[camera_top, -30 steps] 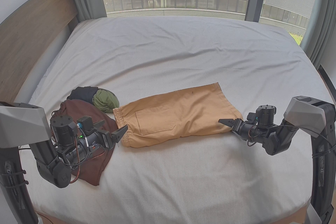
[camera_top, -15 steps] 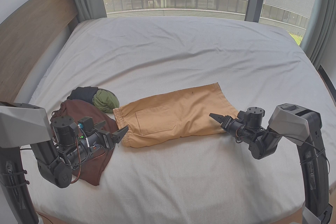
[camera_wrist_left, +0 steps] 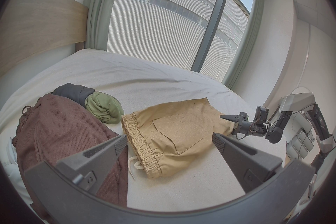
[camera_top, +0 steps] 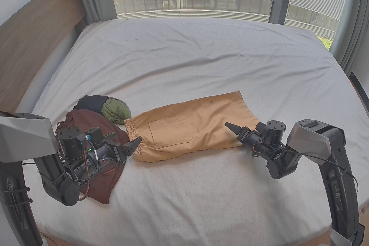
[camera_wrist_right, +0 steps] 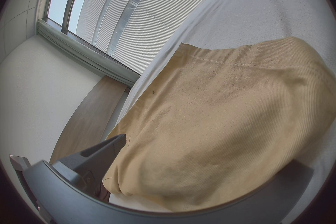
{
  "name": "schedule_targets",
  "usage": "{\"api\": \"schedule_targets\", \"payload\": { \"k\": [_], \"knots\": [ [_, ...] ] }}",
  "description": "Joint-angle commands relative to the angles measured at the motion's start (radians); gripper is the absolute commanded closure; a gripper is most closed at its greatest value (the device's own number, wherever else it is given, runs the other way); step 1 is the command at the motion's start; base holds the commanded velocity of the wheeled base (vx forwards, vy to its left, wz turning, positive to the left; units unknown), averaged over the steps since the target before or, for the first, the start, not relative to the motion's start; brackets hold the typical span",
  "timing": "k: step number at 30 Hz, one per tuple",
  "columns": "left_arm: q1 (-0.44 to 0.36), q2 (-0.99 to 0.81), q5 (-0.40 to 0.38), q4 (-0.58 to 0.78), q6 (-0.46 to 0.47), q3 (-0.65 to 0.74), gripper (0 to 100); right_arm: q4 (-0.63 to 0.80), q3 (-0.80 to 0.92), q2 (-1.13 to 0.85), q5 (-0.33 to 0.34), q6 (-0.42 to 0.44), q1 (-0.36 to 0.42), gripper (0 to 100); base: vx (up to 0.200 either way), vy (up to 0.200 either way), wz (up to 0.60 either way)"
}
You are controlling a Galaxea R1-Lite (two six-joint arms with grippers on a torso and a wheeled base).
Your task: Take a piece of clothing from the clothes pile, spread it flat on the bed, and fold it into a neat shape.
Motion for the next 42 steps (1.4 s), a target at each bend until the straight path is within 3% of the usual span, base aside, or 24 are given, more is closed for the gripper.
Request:
{"api": "schedule_targets", "payload": {
  "k": [1, 3, 4, 20, 42],
  "knots": [
    [-0.001, 0.002, 0.000, 0.000, -0.005, -0.004, 0, -0.008, -0.003, 0.016, 0.000, 0.000, 0.000, 0, 0.000, 0.000, 0.00],
    [-0.001, 0.002, 0.002, 0.000, -0.008, -0.004, 0, -0.010, -0.001, 0.016, 0.000, 0.000, 0.000, 0, 0.000, 0.000, 0.00],
    [-0.001, 0.002, 0.000, -0.002, -0.008, -0.004, 0, -0.010, 0.001, 0.016, 0.000, 0.000, 0.000, 100, 0.000, 0.000, 0.00],
    [-0.001, -0.001, 0.005, 0.000, -0.057, -0.018, 0, -0.082, 0.111, -0.044, -0.001, -0.017, 0.006, 100, 0.000, 0.000, 0.00],
    [-0.001, 0.015, 0.009, 0.000, -0.062, -0.018, 0, -0.067, 0.556, -0.233, -0.023, -0.190, 0.009, 100, 0.000, 0.000, 0.00]
  ]
}}
